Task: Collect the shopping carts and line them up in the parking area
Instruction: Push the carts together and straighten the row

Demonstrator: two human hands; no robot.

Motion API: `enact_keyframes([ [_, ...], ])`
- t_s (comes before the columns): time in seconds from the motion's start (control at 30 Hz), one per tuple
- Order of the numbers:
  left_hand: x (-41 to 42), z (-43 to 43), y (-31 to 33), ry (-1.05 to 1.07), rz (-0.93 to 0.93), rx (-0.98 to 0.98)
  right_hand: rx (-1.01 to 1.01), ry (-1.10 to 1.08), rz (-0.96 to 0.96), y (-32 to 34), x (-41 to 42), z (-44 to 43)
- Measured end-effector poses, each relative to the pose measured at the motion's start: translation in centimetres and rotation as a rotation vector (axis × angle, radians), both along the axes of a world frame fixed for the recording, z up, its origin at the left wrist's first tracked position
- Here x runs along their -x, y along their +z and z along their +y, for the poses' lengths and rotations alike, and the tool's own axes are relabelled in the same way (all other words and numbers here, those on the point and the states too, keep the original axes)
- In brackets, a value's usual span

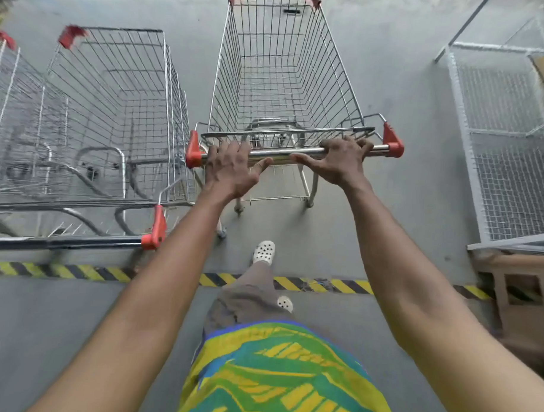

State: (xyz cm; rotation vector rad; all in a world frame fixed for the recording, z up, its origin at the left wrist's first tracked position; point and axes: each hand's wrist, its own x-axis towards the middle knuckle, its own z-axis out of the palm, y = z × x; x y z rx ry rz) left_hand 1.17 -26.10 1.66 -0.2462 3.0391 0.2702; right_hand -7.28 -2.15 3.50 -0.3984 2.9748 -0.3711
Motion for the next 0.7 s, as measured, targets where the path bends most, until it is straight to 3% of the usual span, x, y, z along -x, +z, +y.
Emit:
enact_keyframes([
  [0.13,-3.5,0.1,0.1,-0.017,0.079,0.030,0.024,0.003,0.036,0.0,-3.6,0.0],
  [0.7,-11.1,1.7,0.2,-0.018,0.115,0.015,0.026,0.050,0.084,-0.4,-10.0,1.6],
])
